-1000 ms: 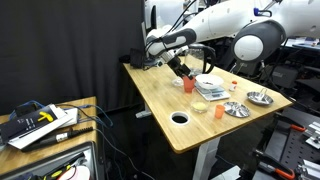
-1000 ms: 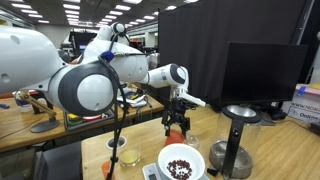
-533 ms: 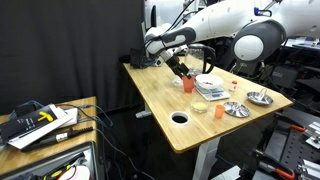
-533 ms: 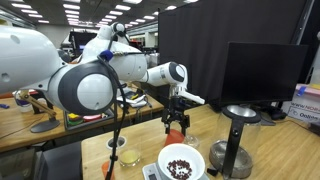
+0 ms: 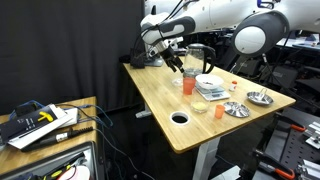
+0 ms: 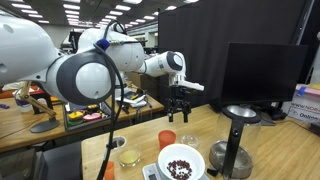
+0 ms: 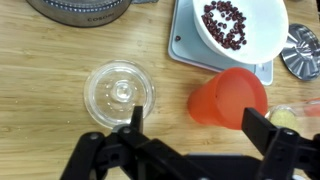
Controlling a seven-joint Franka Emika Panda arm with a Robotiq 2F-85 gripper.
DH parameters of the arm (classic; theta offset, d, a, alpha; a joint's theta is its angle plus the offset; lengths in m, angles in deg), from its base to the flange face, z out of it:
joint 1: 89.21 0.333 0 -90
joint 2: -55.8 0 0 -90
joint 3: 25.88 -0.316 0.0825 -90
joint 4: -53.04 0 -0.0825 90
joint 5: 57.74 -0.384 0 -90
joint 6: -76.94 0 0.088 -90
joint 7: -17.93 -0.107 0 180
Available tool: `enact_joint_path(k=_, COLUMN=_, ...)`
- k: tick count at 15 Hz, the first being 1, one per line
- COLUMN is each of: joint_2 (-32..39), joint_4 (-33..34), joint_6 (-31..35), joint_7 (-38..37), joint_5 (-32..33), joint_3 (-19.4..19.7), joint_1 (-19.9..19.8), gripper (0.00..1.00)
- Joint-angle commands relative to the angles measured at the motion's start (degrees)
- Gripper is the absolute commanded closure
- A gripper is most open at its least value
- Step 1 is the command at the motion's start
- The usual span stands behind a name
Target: Pour the contents in the red cup into the white bowl
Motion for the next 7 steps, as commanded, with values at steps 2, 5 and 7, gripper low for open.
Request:
enact_joint_path(k=2, joint_2=-0.49, joint_4=0.06, joint_6=-1.69, joint_7=1.9, joint_5=-1.08, joint_3=-1.07, joint_1=-0.61, gripper=0.0)
enact_joint_path(k=5, joint_2=0.1, joint_4=0.01, joint_6=-0.47, joint_7=0.68, joint_5=-0.2, joint_3=-0.21, joint_1=-0.04, gripper=0.0)
enact_joint_path(k=7, joint_2=0.14, joint_4=0.01, joint_6=-0.47, joint_7=0.67, joint_5=-0.2, joint_3=-0.21, joint_1=-0.01, gripper=0.0)
